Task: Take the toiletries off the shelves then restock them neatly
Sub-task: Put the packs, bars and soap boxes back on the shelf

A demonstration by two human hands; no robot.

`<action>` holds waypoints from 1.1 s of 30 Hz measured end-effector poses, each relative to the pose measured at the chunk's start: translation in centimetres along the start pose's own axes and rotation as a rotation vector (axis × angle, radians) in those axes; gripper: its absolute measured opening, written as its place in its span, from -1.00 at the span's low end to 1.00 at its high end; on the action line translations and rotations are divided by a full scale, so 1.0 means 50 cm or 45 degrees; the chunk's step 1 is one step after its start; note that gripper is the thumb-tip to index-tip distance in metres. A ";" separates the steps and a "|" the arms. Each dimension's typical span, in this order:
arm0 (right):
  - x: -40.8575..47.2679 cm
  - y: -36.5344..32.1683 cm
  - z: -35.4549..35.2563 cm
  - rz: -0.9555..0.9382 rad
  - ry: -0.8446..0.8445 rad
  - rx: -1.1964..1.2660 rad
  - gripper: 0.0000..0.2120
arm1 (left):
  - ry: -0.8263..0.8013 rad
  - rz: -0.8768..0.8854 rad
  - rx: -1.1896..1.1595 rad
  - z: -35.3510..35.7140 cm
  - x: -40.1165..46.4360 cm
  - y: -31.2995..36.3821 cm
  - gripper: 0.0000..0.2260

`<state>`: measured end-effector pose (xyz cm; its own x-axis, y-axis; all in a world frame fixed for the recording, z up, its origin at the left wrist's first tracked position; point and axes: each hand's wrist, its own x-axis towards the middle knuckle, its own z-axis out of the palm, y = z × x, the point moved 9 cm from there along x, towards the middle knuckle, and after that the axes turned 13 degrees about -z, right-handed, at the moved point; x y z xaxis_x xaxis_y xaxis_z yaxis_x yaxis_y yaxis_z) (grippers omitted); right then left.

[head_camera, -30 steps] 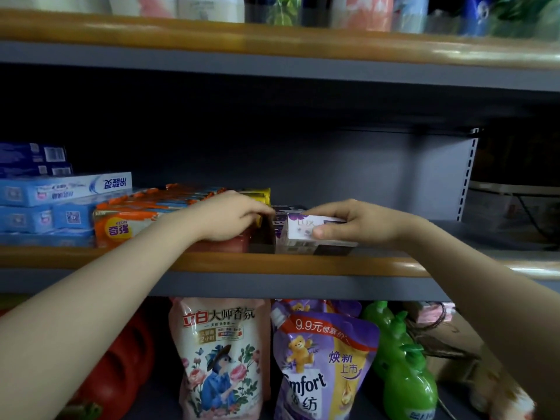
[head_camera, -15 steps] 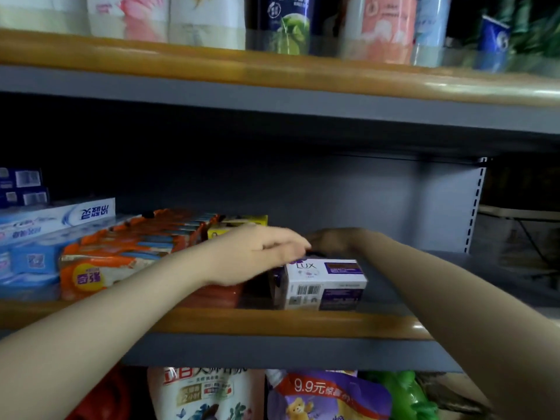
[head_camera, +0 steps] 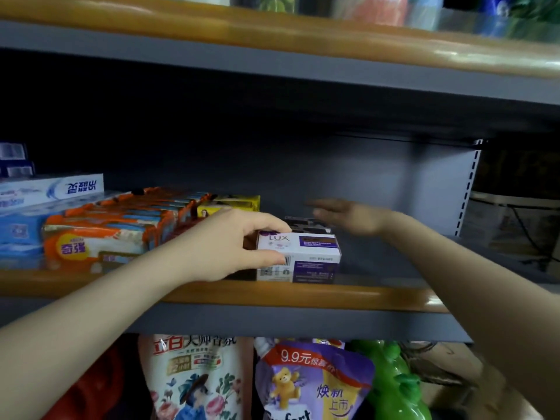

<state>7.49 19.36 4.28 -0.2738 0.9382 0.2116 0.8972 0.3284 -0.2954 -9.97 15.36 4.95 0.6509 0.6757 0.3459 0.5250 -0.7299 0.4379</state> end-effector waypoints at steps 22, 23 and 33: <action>-0.008 0.057 -0.007 0.274 0.154 0.084 -0.63 | 0.019 -0.092 0.172 0.019 0.043 -0.022 -0.82; 0.001 0.073 0.001 0.354 0.113 0.056 -0.66 | 0.015 -0.102 0.186 0.016 0.051 -0.026 -0.80; 0.093 0.131 0.052 0.465 0.142 0.235 -0.79 | -0.325 -0.143 0.396 0.058 0.126 -0.058 -0.54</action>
<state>11.20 26.15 0.88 0.0991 0.9824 0.1584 0.8482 -0.0001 -0.5297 -5.78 21.45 3.45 0.6746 0.7343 0.0761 0.7157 -0.6758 0.1764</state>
